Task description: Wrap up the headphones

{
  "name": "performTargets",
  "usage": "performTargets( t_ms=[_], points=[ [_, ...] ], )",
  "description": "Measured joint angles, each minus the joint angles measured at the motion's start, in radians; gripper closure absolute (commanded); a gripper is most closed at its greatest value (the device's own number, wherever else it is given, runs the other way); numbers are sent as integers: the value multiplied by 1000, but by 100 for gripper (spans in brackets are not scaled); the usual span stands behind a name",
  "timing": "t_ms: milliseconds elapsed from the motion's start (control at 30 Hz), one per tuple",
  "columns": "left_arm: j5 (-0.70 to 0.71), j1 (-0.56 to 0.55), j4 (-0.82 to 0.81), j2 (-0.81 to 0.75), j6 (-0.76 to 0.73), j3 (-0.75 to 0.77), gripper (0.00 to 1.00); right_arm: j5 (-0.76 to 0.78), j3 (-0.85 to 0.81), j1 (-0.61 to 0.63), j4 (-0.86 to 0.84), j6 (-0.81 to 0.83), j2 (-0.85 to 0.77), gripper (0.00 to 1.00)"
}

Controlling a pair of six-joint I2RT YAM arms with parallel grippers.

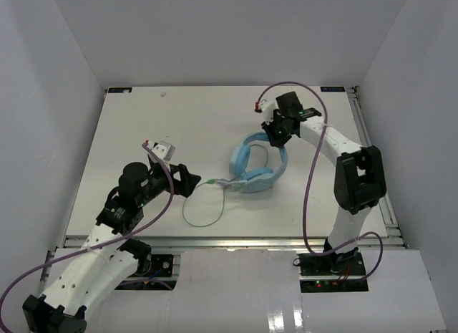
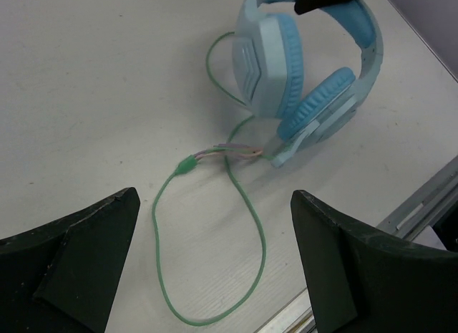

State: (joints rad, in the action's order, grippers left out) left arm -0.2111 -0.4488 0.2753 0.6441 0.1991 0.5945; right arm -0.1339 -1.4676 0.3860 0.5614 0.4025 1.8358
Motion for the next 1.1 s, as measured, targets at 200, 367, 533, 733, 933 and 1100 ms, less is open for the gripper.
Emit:
performTargets(
  t_ms=[200,367,533,733,933,1100],
  points=[
    [-80,-45,-19,70,80,0,2,-106,134,-220,-44,-190,-277,92],
    [-36,-263,-69,118,109,0,2,-179,291,-410,-88,-334,-496,92],
    [41,-433,-151,214,78,-4,2,-338,361,-583,-89,-410,-611,92],
    [120,-449,-289,214,4,-98,2,-512,367,-757,-87,-422,-631,92],
    [268,-450,-356,128,-99,-171,2,-628,367,-763,-21,-318,-675,92],
    [355,-415,-418,118,-158,-224,2,-834,367,-762,59,-125,-750,92]
  ],
)
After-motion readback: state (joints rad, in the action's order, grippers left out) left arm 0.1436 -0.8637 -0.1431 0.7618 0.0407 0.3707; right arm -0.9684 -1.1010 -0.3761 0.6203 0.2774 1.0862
